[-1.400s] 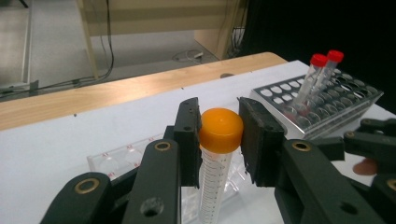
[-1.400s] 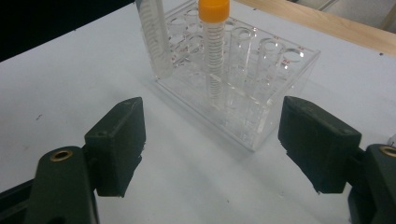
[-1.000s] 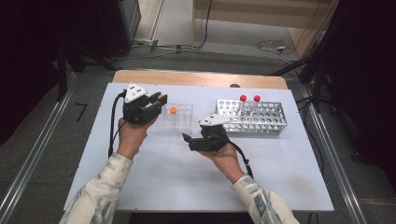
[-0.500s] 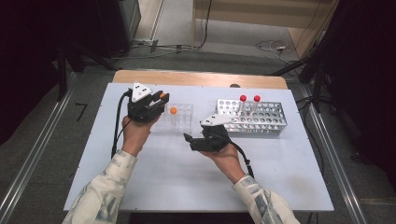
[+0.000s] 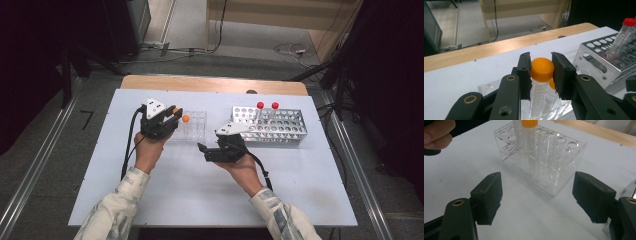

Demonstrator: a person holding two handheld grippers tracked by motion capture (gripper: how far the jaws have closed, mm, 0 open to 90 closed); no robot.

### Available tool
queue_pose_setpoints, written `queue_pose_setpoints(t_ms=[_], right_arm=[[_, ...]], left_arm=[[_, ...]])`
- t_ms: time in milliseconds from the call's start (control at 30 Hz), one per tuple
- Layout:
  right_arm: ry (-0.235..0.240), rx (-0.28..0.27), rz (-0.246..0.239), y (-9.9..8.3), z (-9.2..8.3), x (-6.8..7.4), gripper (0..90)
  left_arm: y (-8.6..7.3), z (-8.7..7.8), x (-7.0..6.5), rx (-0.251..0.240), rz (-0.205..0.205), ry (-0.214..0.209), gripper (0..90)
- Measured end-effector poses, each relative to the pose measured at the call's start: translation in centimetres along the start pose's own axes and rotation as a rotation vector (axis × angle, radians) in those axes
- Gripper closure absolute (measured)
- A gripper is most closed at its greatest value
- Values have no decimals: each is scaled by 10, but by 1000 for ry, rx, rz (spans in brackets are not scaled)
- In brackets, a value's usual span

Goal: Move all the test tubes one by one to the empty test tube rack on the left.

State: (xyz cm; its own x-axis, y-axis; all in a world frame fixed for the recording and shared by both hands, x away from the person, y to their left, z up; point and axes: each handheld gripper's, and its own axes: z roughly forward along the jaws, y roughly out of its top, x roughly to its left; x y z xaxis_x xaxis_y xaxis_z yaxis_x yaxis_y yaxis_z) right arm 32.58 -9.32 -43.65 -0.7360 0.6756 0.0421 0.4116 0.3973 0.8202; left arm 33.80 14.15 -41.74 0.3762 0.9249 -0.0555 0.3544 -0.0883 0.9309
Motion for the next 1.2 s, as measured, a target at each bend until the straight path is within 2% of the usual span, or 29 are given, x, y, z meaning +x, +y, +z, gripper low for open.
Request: queue_pose_setpoints(t_ms=[233,567,667,800,900,1000,1133,1200], right_arm=[[1,5,-3,0,1,0,229],[-2,2,1,0,0,-1,229],[-4,-2,-1,0,0,-2,230],[-11,-5,7,0,-2,-3,230],[-30,-16,12,1,-6,-9,235],[-65,-33,26,2,-12,-19,237],[-147,-58,57,4,-24,-41,249],[-188,-73,88,4,-31,-56,253]], left_arm=[[-4,1,-1,1,-3,-4,677],[-3,-1,-1,-8,-24,-26,590],[-3,-3,-3,-6,-49,-35,470],[-2,-8,-5,-6,-61,-25,311],[-1,-13,-3,-6,-94,-27,212],[-1,-19,-3,-10,-113,-46,189],[-3,-25,-4,-7,-98,-51,187],[-4,-27,-3,-3,-95,-48,187]])
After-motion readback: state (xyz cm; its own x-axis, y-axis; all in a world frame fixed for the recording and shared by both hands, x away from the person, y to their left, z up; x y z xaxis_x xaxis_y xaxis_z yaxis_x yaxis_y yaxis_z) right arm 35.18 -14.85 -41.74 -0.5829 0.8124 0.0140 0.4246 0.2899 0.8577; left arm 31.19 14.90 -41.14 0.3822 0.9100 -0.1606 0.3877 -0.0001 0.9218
